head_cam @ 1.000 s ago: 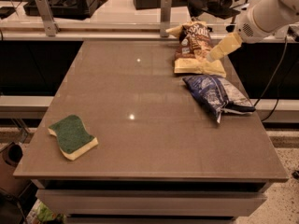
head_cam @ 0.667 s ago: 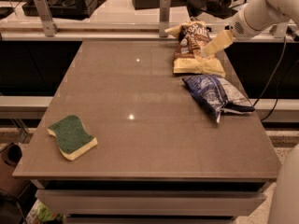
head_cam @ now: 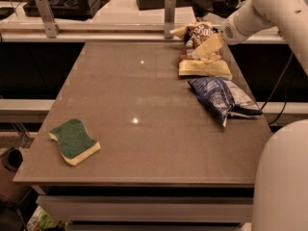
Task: Move brown chip bag near sponge
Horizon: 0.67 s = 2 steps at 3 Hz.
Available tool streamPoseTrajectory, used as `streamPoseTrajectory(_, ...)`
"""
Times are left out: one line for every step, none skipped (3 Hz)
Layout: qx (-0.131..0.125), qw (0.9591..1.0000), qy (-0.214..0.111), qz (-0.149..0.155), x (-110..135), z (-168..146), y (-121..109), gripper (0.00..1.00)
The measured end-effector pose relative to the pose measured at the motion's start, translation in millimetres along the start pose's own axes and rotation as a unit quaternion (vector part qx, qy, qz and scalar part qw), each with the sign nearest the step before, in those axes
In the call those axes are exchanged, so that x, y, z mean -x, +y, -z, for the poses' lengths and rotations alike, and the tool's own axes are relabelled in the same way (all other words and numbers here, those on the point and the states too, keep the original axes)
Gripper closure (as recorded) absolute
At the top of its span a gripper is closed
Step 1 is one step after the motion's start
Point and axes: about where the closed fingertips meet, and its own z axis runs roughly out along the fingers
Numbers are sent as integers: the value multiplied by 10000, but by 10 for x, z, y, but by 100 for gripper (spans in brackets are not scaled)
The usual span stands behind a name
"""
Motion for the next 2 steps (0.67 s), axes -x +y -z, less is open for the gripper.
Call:
streamPoseTrajectory(156,9998,-92,-61,82,-147,68,0)
streamPoseTrajectory(365,9991,-171,-103,153,-310,193,0)
